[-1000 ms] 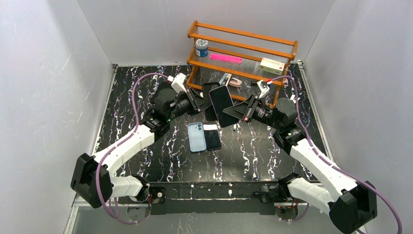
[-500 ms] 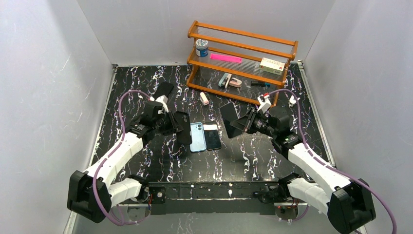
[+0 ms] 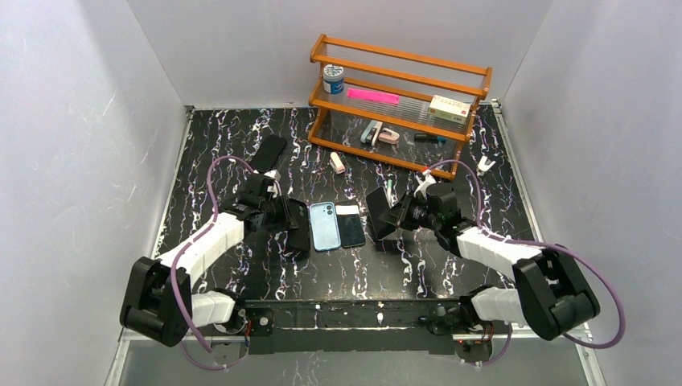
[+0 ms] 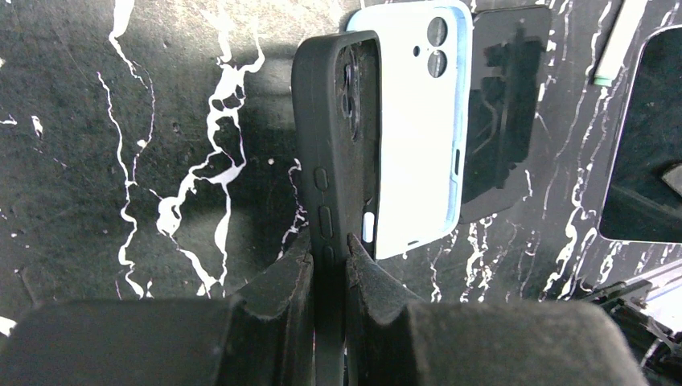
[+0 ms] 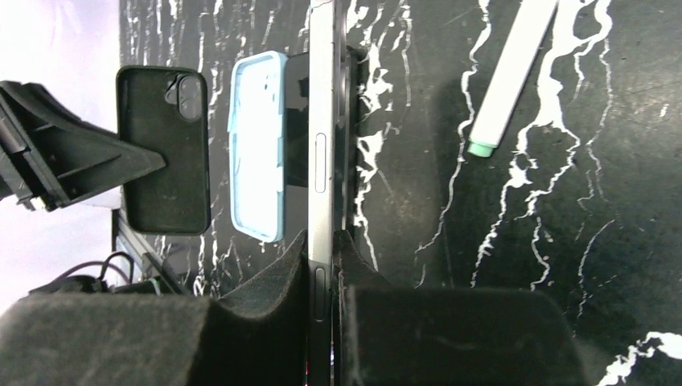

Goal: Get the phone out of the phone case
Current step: Place the phone at the center of the board.

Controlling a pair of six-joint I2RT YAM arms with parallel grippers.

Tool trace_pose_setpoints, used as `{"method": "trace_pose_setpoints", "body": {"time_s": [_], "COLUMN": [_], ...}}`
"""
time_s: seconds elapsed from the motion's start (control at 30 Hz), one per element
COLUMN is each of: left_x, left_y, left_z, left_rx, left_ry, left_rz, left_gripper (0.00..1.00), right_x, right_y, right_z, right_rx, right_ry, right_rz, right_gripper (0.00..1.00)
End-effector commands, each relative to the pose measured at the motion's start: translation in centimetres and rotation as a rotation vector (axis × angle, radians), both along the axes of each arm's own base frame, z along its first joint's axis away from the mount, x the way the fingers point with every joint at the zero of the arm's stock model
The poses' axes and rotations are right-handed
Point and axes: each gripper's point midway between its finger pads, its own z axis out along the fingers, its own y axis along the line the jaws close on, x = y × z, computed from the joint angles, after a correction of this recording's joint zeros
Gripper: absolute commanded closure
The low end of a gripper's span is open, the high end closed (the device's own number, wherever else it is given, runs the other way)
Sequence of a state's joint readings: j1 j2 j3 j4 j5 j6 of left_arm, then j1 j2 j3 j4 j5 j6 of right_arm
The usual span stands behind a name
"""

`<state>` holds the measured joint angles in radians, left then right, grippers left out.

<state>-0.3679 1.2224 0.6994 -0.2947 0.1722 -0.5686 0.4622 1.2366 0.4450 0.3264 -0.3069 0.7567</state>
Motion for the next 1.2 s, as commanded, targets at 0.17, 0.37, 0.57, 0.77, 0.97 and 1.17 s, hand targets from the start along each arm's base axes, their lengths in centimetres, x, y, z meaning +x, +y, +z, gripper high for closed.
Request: {"method": "trace_pose_setpoints", "body": {"time_s": [0.17, 0.37, 0.57, 0.77, 0.97, 1.17], "left_x": [0.1, 0.1, 0.0, 0.4, 1.2, 0.8], "left_y": [0.5, 0.4, 0.9, 1.3, 0.6, -0.1], "left_z": [-2.3, -3.3, -4.2, -4.8, -4.9, -5.6], "left_rx": [0.009, 0.006, 0.025, 0.04, -0.017, -0.068], "left_ry": [0.003, 0.013, 0.013, 0.006, -0.01, 0.012], "left_rz": [0.007, 0.014, 0.033, 0.07, 0.124, 0.135], "left_gripper": [1.0, 0.95, 0.89, 0.88, 0.87, 0.85], "right_x": [3.2, 3.5, 3.7, 3.3, 2.3, 1.4], "right_y": [1.3, 1.9, 2.5, 3.0, 2.8, 2.3], "right_z": [0.4, -1.3, -2.6, -3.8, -5.0, -5.9], "right_rx": [0.066, 0.076, 0.091, 0.082, 0.041, -0.026], "right_ry": [-0.074, -0.036, 0.003, 0.056, 0.102, 0.15], "right_rz": [-0.043, -0.031, -0.024, -0.001, 0.019, 0.041], "right_gripper": [0.99, 0.99, 0.97, 0.86, 0.77, 0.65]}}
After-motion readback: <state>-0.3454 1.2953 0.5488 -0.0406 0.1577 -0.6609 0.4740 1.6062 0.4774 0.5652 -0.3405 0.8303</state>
